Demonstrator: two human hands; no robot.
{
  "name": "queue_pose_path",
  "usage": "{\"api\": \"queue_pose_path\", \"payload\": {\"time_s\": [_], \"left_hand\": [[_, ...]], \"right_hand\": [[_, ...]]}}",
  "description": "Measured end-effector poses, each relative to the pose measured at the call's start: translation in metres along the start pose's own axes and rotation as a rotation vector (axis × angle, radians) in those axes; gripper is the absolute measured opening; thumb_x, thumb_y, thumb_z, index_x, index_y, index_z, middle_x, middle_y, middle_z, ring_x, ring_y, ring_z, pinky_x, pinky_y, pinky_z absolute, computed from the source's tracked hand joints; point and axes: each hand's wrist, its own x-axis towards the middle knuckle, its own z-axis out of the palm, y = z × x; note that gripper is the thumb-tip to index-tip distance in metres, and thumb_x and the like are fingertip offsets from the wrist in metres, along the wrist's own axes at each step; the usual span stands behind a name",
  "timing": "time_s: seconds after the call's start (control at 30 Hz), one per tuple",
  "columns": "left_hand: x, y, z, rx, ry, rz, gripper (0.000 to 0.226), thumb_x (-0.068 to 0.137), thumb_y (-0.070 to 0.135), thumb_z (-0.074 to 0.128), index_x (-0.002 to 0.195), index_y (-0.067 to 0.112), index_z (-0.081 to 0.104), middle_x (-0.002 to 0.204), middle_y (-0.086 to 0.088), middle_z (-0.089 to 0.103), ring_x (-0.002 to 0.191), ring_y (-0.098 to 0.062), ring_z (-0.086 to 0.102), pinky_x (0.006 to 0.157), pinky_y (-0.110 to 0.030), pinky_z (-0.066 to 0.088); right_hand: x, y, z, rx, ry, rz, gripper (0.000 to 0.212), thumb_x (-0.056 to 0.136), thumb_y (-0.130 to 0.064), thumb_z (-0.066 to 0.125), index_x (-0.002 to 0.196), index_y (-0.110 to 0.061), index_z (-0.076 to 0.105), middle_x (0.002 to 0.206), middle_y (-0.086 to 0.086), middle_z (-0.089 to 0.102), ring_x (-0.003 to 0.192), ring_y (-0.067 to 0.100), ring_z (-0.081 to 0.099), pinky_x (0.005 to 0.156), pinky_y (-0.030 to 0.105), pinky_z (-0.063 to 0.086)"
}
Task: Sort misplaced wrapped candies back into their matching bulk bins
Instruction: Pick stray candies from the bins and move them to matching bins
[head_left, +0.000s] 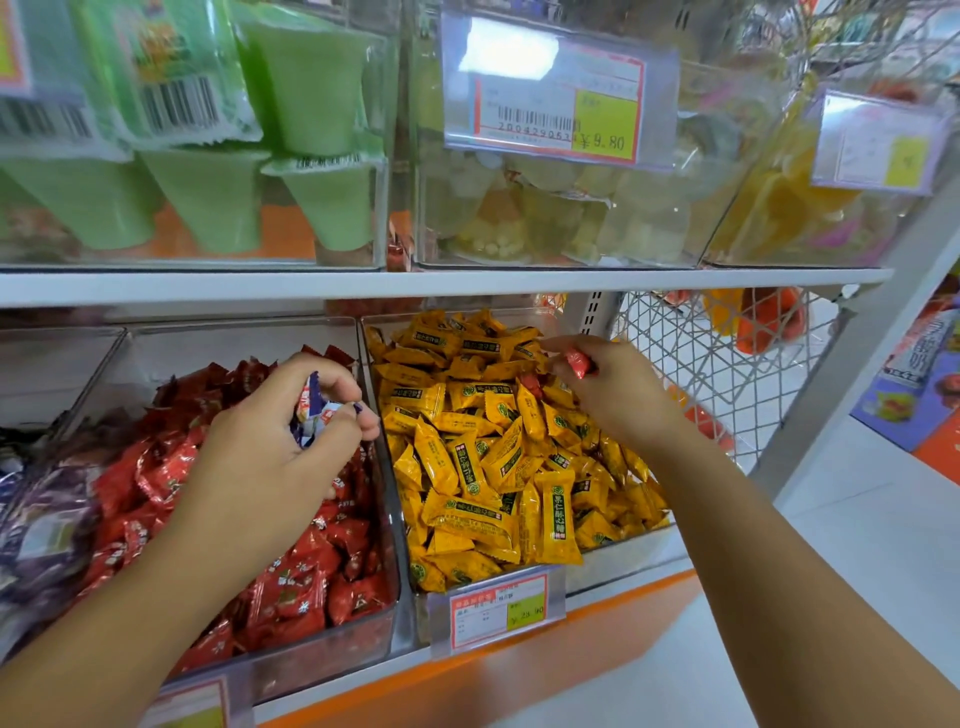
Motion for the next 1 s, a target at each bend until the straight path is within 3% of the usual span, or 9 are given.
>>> {"api": "queue_pose_path", "payload": {"time_s": [0.13,0.27,0.47,0.53,0.63,0.73,0.83,0.9,1.0], "left_hand": [[0.0,0.001,0.0,-0.024,-0.011,-0.006,0.022,0.091,0.013,0.054,0.085,0.035,0.053,0.084,0.022,0.07,0.062,-0.034,0.059,0.055,-0.048,0.055],[0.0,0.001,0.002,-0.079,-0.007,-0.012,0.022,0.09,0.012,0.054,0.082,0.032,0.054,0.084,0.018,0.07,0.072,-0.007,0.068,0.059,-0.046,0.058],[0.0,-0.004,-0.004,-0.028,-0.041,0.009,0.025,0.088,0.01,0.054,0.084,0.035,0.052,0.09,0.021,0.069,0.068,-0.017,0.066,0.054,-0.047,0.054],[-0.001,-0.007,-0.011,0.004,-0.033,0.007,0.021,0.087,0.013,0.055,0.085,0.034,0.053,0.083,0.012,0.07,0.058,-0.024,0.06,0.052,-0.043,0.049],[-0.002,-0.014,-0.025,-0.003,0.045,-0.018,0.017,0.086,0.012,0.055,0.084,0.029,0.055,0.075,-0.008,0.063,0.043,-0.011,0.039,0.042,-0.03,0.034],[-0.001,-0.021,-0.045,-0.079,0.189,-0.074,0.02,0.088,0.009,0.054,0.08,0.028,0.054,0.072,-0.016,0.058,0.043,-0.01,0.032,0.041,-0.025,0.029],[-0.002,-0.026,-0.063,-0.084,0.304,-0.108,0.02,0.088,0.013,0.056,0.08,0.031,0.055,0.061,-0.004,0.051,0.044,-0.011,0.034,0.046,-0.028,0.03],[-0.002,-0.028,-0.071,-0.03,0.333,-0.118,0.015,0.088,0.016,0.056,0.08,0.028,0.056,0.054,0.008,0.048,0.044,-0.008,0.036,0.05,-0.031,0.032],[0.003,-0.034,-0.074,0.031,0.234,-0.128,0.012,0.09,0.02,0.053,0.079,0.026,0.056,0.051,0.015,0.052,0.042,-0.006,0.04,0.049,-0.03,0.032]], "right_hand": [[-0.007,-0.007,0.005,-0.183,-0.15,-0.047,0.036,0.096,-0.022,0.057,0.132,-0.026,0.057,0.118,0.0,0.064,0.07,0.002,0.051,0.06,0.016,0.039],[-0.007,-0.013,0.011,-0.291,-0.16,-0.096,0.031,0.093,-0.021,0.06,0.124,-0.021,0.063,0.117,0.005,0.062,0.104,0.023,0.056,0.087,0.035,0.046],[-0.011,-0.031,0.008,-0.172,0.029,-0.101,0.02,0.096,-0.021,0.055,0.11,-0.015,0.068,0.099,-0.002,0.062,0.091,0.018,0.058,0.078,0.033,0.047],[-0.015,-0.048,0.008,-0.087,0.006,-0.131,0.021,0.096,-0.024,0.056,0.114,-0.019,0.067,0.101,-0.002,0.063,0.089,0.013,0.058,0.075,0.024,0.043],[-0.025,-0.075,0.024,0.003,-0.101,-0.167,0.014,0.096,-0.025,0.056,0.083,-0.025,0.061,0.071,-0.007,0.057,0.06,-0.004,0.053,0.051,0.015,0.036],[-0.028,-0.105,0.057,0.084,-0.084,-0.243,0.019,0.096,-0.021,0.056,0.077,-0.024,0.057,0.064,-0.011,0.05,0.057,-0.002,0.049,0.052,0.014,0.032],[-0.028,-0.134,0.091,0.137,-0.13,-0.367,0.013,0.095,-0.021,0.058,0.106,-0.023,0.065,0.101,-0.007,0.067,0.092,0.002,0.057,0.081,0.019,0.042],[-0.025,-0.144,0.102,0.102,-0.288,-0.372,0.048,0.092,-0.026,0.063,0.138,-0.027,0.049,0.139,-0.005,0.051,0.115,0.01,0.049,0.096,0.013,0.033],[-0.016,-0.141,0.099,0.085,-0.39,-0.301,0.06,0.089,-0.033,0.066,0.143,-0.036,0.04,0.148,-0.009,0.041,0.125,0.012,0.047,0.103,0.017,0.033]]}}
